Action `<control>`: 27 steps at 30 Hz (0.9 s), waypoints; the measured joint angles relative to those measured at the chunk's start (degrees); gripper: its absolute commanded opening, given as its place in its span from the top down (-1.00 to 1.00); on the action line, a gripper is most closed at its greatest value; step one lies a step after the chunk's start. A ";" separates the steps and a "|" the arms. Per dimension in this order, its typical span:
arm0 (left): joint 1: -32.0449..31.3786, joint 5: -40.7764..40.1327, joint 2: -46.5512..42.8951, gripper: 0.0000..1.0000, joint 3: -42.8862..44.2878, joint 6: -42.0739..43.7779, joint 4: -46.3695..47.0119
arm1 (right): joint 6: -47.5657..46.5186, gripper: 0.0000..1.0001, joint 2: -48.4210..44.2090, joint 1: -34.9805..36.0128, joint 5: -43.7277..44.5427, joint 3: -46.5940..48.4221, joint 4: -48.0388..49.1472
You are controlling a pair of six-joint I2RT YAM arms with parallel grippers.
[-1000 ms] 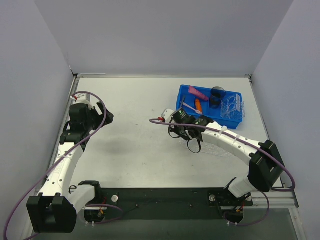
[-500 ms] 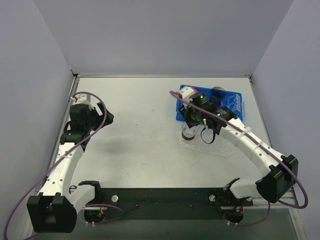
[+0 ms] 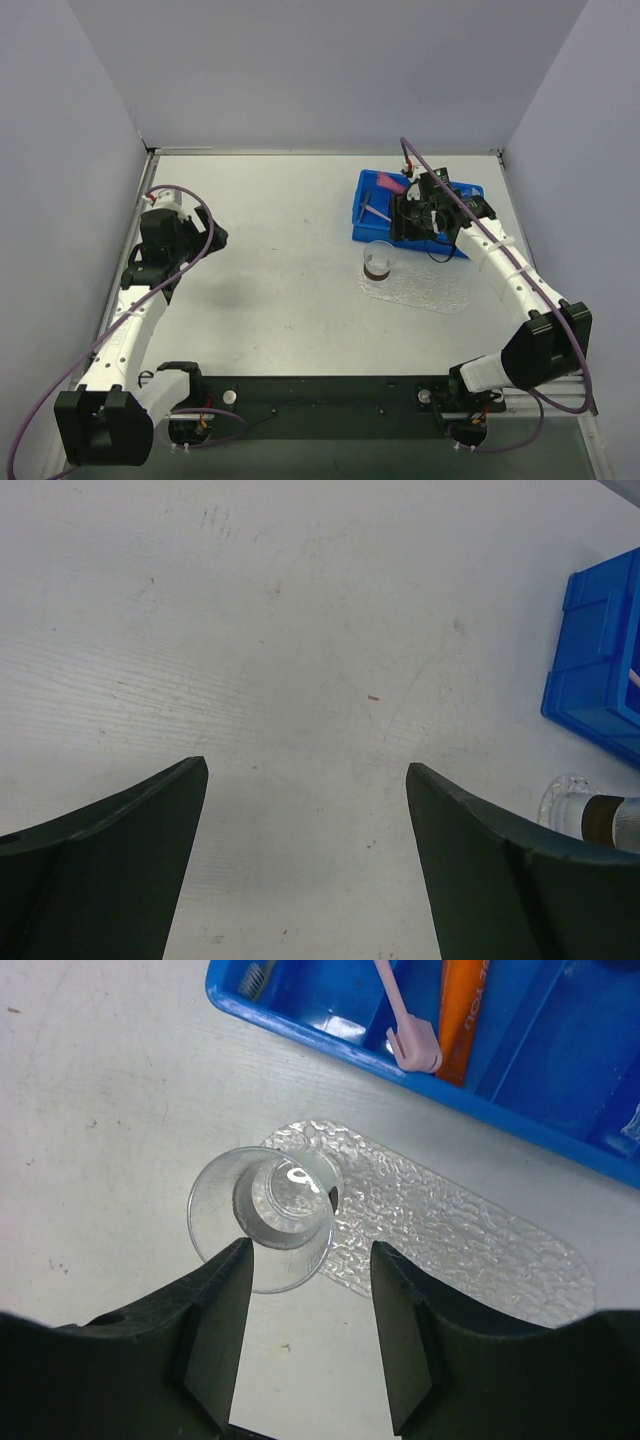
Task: Prepare toiletry sets of a toothbrush and toothpaste on the tray
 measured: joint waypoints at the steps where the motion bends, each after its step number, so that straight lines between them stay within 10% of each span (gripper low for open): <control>1: 0.00 0.00 0.00 -0.82 -0.04 -0.04 0.00 | 0.48 0.03 0.02 -0.28 -0.33 -0.50 -0.28; 27: 0.00 0.00 -0.04 -0.82 -0.87 -0.31 -0.02 | 2.67 0.56 7.34 0.42 -1.92 -5.27 0.68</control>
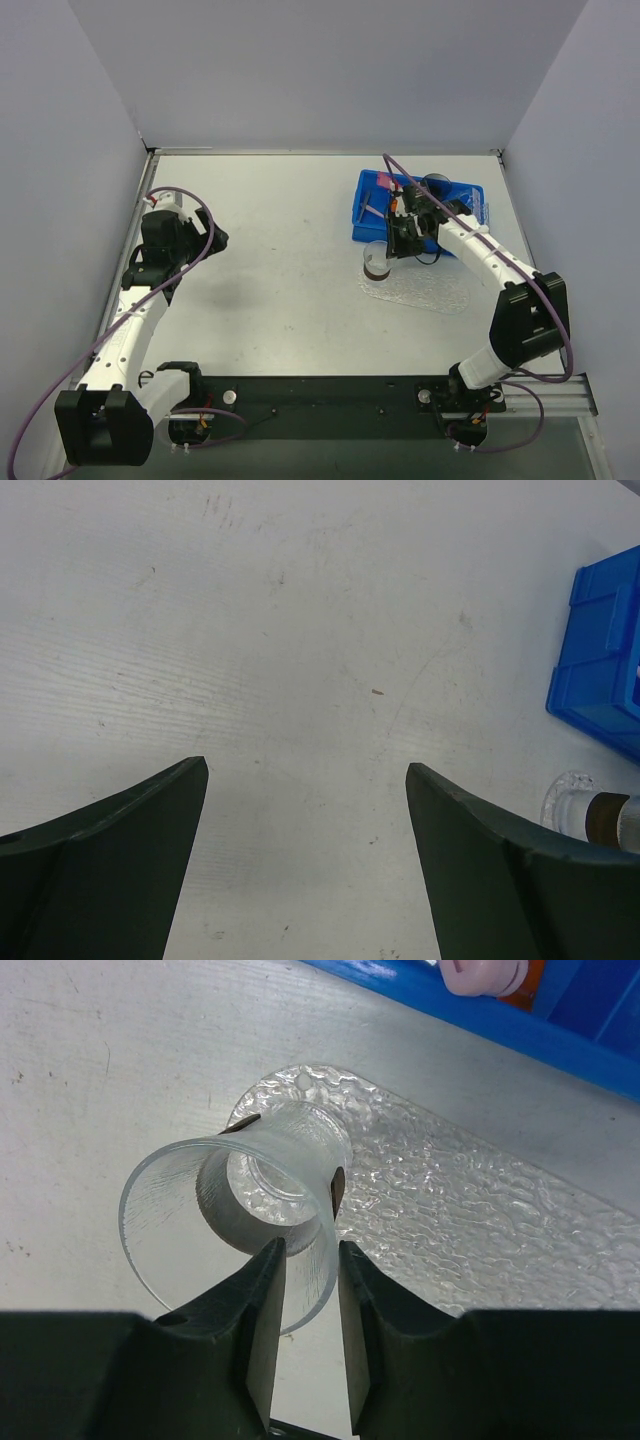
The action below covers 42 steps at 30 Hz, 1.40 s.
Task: Prepare toiletry sets of a toothbrush and toothpaste on the tray
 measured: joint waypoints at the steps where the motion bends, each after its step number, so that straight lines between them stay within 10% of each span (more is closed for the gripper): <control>1: 0.00 -0.02 0.00 -0.82 0.00 0.00 0.00 | 0.00 0.59 0.20 0.17 0.00 -0.09 0.00; 17: 0.00 -0.02 0.00 -0.82 0.00 -0.04 0.00 | 0.79 1.00 0.59 0.76 0.81 -0.11 0.09; 42: 0.00 0.00 -0.28 -0.82 -0.76 -0.55 0.00 | 0.83 1.00 -1.01 0.70 1.38 -1.70 -1.09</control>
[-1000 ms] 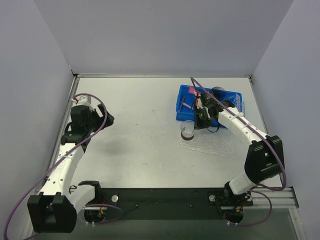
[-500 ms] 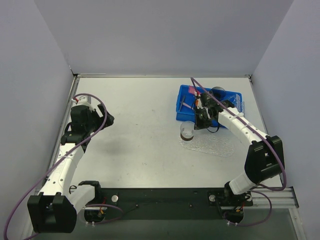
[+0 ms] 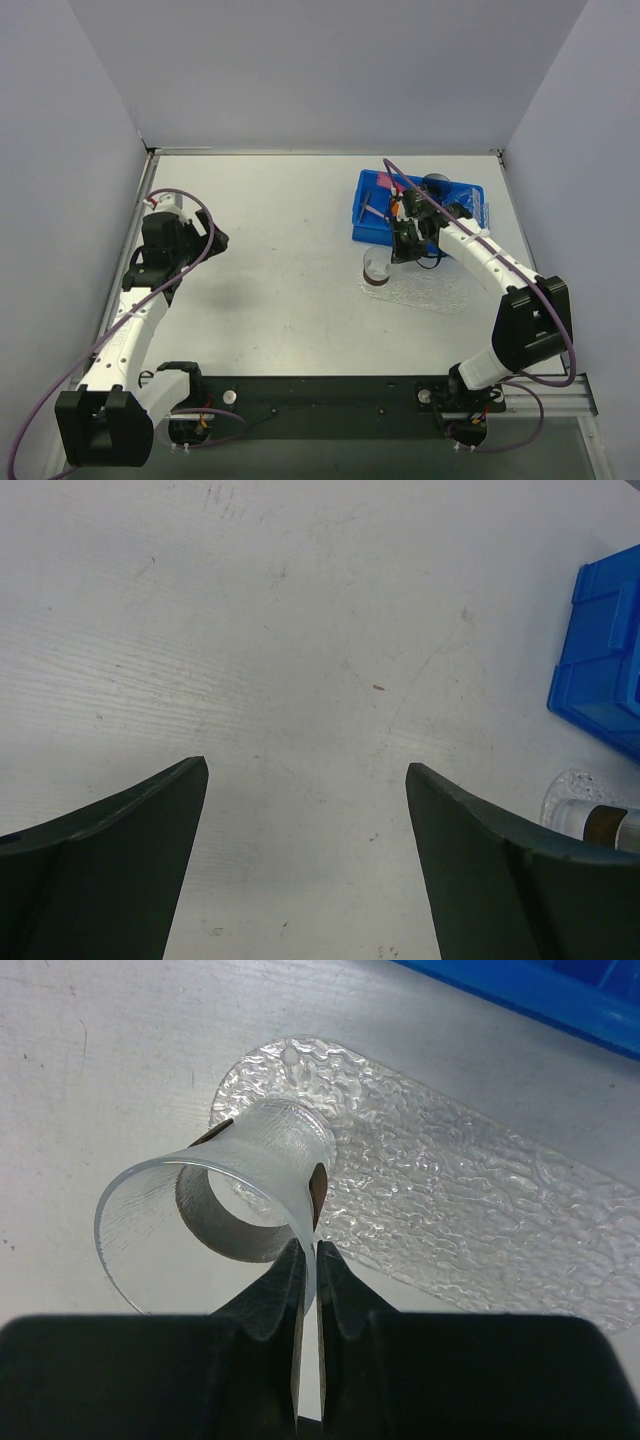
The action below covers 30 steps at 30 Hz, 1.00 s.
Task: Prepare toiletry sets of a toothbrush and toothpaste on the tray
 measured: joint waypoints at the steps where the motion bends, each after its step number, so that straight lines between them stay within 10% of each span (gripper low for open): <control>1: 0.00 0.00 0.00 -0.82 0.00 -0.04 0.02 | -0.02 1.00 -0.13 0.00 0.04 -0.11 -0.09; 12: 0.00 0.00 -0.13 -0.82 -0.31 -0.46 0.00 | 0.04 0.97 -0.39 -0.26 0.24 -0.31 -0.37; 25: 0.00 0.00 -0.52 -0.85 -0.31 -0.48 0.00 | 0.72 -0.07 -2.45 -0.35 3.32 -0.35 -1.40; 30: 0.00 0.00 -0.94 -0.85 -0.59 -0.48 0.00 | 1.09 -0.18 -5.97 -1.07 3.39 0.68 -2.58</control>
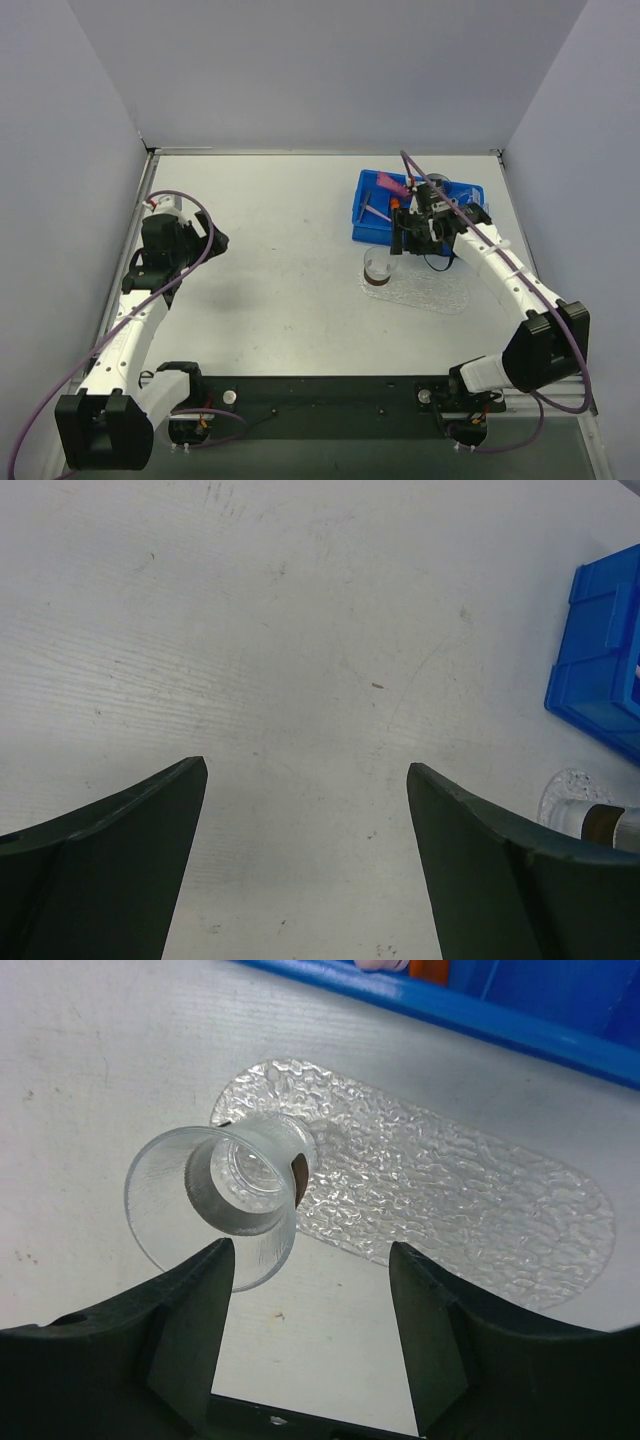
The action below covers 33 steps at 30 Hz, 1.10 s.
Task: Prepare toiletry sets of a toothbrush and toothpaste on the tray
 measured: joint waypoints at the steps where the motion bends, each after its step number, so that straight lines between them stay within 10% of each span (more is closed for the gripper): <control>1: 0.00 0.00 -0.07 -0.85 -0.09 -0.02 0.00 | 0.17 -0.18 -0.81 -0.42 -0.02 0.68 -0.37; 21: -0.02 1.09 -0.94 -0.83 2.34 0.09 -0.37 | -6.40 -0.22 3.41 -25.75 3.45 17.68 -2.51; 33: -0.02 1.05 -0.59 -0.83 2.80 1.40 -0.81 | -10.38 -0.24 14.69 -26.64 5.14 20.79 -2.51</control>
